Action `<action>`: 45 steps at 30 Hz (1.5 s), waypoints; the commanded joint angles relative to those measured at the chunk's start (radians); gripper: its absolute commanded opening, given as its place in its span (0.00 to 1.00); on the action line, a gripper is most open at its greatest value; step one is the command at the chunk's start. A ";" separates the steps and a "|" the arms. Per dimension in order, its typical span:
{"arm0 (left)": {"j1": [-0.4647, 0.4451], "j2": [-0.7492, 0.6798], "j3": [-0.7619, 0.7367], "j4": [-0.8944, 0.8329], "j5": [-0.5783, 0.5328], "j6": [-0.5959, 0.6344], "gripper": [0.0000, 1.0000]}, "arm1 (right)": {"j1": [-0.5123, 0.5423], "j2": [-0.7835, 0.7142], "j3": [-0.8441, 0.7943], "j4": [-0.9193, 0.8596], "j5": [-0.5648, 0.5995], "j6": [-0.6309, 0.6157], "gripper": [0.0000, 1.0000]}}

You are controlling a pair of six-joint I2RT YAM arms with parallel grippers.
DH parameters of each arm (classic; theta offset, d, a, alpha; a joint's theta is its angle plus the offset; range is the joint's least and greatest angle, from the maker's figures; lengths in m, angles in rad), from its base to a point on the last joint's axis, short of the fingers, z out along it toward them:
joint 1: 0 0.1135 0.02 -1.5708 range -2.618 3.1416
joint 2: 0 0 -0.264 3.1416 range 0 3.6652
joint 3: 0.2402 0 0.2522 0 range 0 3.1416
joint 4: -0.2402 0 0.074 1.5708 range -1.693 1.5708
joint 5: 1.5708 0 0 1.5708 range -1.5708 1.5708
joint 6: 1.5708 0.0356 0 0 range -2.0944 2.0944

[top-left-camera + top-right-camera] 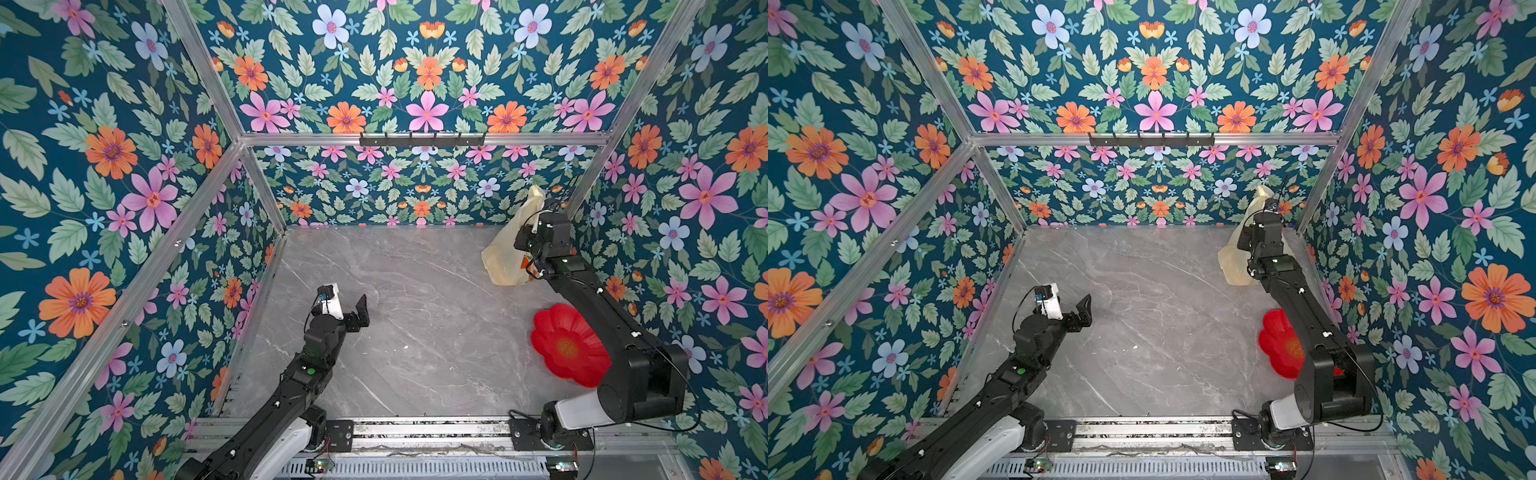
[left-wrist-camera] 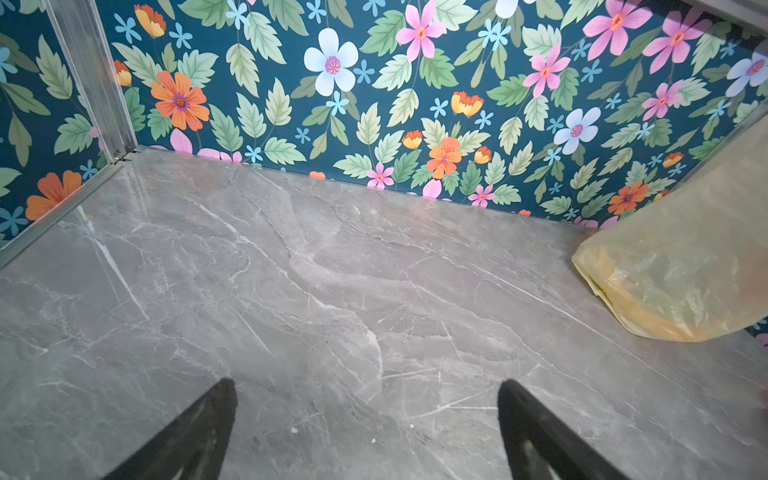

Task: Take the fake fruits out of the plastic bag
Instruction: 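Reach the right gripper to the cream bag handle and grasp it, then drag the bag toward table center with right gripper while left arm reaches forward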

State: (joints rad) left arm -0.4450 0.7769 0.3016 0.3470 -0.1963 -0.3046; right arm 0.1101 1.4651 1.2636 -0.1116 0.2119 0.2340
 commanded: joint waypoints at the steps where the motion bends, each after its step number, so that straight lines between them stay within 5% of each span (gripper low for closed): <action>1: 0.000 -0.004 0.008 0.006 -0.058 0.020 1.00 | 0.004 0.007 0.016 -0.020 -0.048 0.002 0.10; 5: 0.000 -0.033 -0.005 0.007 -0.092 0.018 1.00 | 0.023 0.017 0.042 -0.052 -0.070 0.018 0.00; 12: 0.000 -0.055 -0.006 -0.020 -0.157 0.014 1.00 | 0.119 0.073 0.152 -0.157 -0.049 0.033 0.00; 35: -0.001 -0.123 -0.017 -0.071 -0.293 -0.009 1.00 | 0.776 0.258 0.353 -0.359 0.002 -0.020 0.00; 42: 0.000 -0.074 -0.010 -0.060 -0.278 -0.010 1.00 | 0.843 0.263 0.368 -0.407 0.023 0.002 0.00; 45: 0.000 -0.055 -0.004 -0.053 -0.256 -0.008 1.00 | 0.848 0.210 0.327 -0.409 0.059 0.026 0.28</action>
State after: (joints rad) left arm -0.4450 0.7116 0.2897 0.2745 -0.4706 -0.3130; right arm 0.9520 1.7149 1.6108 -0.5034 0.2234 0.2405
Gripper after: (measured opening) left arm 0.998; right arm 0.145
